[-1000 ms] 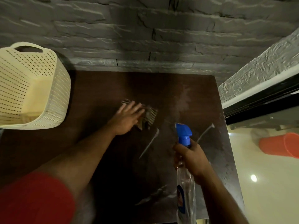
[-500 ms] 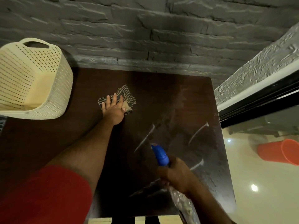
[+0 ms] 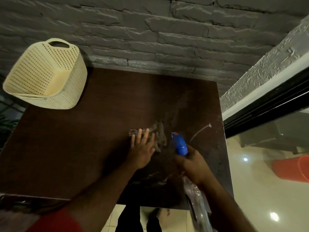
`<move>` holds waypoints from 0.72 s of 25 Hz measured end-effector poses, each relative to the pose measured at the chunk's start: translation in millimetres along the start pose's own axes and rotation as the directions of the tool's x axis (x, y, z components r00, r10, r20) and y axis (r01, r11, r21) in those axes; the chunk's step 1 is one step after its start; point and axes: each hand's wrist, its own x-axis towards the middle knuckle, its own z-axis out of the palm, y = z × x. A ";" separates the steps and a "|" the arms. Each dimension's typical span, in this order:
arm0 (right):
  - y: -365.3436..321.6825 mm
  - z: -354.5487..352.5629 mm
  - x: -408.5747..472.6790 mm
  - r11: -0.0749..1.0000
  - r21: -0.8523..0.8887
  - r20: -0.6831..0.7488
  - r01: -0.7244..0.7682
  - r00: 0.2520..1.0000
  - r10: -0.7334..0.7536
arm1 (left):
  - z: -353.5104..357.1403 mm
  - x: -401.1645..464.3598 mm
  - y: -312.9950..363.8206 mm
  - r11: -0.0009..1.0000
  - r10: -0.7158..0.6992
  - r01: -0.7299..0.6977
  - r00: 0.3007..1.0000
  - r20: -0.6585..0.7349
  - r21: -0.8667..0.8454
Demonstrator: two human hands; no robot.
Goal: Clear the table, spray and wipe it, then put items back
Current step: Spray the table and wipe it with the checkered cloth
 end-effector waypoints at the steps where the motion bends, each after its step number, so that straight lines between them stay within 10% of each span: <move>1: -0.6 -2.8 -3.5 1.000 0.028 0.012 0.007 1.000 -0.007 | 10.0 -20.2 4.5 0.992 0.112 -0.112 0.994 0.003 0.057; 9: 6.2 -0.4 8.5 0.986 0.169 0.050 0.007 0.999 -0.016 | -50.9 130.8 3.6 0.997 -0.058 0.059 0.998 0.014 -0.042; 14: -6.7 -0.5 17.6 0.975 0.222 0.022 0.002 1.000 -0.007 | 0.6 1.3 26.0 0.960 0.269 -0.270 0.963 0.032 0.075; 18: -11.1 -3.1 31.8 0.960 0.276 0.016 -0.039 0.999 0.036 | -36.7 88.1 14.0 0.957 0.269 -0.271 0.963 0.029 0.104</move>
